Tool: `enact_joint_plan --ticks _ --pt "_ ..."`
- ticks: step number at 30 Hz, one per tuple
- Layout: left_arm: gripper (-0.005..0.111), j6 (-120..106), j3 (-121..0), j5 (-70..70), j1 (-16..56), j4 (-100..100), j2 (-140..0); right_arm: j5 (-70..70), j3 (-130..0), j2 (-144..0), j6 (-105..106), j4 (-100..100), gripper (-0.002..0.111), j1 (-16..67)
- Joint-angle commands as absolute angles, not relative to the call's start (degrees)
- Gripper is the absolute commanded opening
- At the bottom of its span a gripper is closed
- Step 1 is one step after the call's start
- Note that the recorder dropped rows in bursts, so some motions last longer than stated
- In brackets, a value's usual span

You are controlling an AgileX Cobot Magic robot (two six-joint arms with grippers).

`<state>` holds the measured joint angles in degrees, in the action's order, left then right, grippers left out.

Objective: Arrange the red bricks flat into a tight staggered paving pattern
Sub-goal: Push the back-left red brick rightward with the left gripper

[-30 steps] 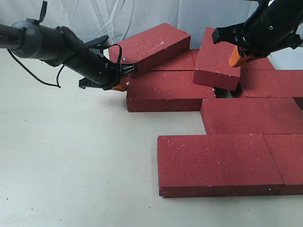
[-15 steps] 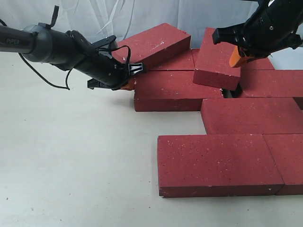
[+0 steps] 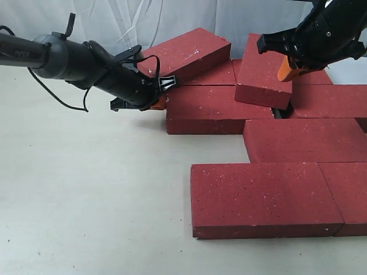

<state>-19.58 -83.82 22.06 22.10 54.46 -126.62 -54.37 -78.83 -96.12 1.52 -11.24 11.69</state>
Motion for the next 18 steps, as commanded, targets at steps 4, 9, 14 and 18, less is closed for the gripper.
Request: enact_joint_plan --ticks 4,9,14,18 --pt "0.000 -26.1 -84.6 23.7 22.5 64.5 -128.9 -53.8 -79.1 -95.6 1.9 -10.9 -0.001 11.4" --pt "0.000 -26.1 -86.4 25.0 23.0 64.7 -129.6 -53.7 -79.1 -95.6 1.9 -10.9 -0.001 11.4" --pt "0.000 -26.1 -88.7 24.8 24.7 64.5 -129.6 -53.7 -79.1 -95.6 1.9 -10.9 -0.001 11.4" --pt "0.000 -26.1 -89.2 23.7 26.1 64.5 -129.6 -53.7 -79.1 -95.6 1.9 -10.9 -0.001 11.4"
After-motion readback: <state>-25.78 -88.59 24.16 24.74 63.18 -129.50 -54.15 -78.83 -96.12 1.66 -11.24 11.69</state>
